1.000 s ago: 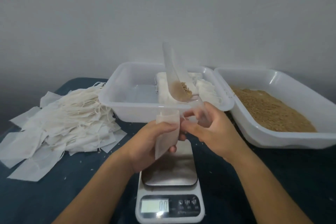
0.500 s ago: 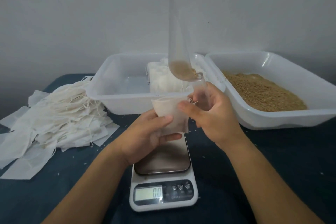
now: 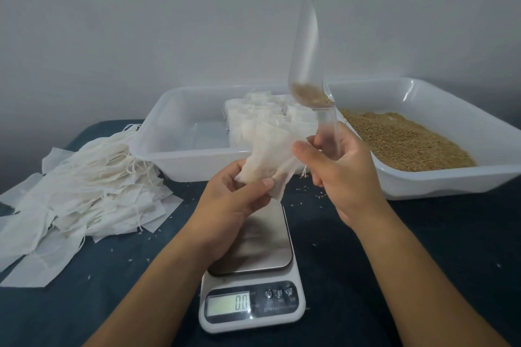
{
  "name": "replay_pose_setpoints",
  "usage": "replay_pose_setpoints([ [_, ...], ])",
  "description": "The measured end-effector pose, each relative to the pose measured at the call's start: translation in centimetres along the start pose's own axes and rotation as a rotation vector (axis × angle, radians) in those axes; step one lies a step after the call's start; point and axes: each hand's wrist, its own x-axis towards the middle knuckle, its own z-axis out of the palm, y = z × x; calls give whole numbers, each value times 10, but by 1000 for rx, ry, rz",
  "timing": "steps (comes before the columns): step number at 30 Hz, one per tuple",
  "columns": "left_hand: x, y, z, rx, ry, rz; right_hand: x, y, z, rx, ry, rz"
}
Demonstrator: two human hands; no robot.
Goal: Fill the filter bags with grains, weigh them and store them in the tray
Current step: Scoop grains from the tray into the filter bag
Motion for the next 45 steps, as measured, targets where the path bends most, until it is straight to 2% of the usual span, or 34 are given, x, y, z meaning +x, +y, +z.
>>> replay_pose_setpoints([
  [3,0,0,5,-80,0,-1,2,0,-4,-37,11,14],
  [6,4,-1,9,-64,26,13,7,-3,-12,-89,52,10],
  [8,8,0,11,8,61,30,13,-8,-22,-140,75,-14],
  [11,19,5,16,175,93,63,24,-15,-35,-221,-10,-20],
  [15,40,14,28,366,58,79,37,-17,-42,-320,-51,9],
  [22,86,25,65,583,13,142,49,-23,-72,-350,171,-13],
  [32,133,26,110,823,-73,217,58,-14,-115,-427,373,130],
  [45,138,25,119,879,-86,209,61,-6,-126,-437,405,184],
])
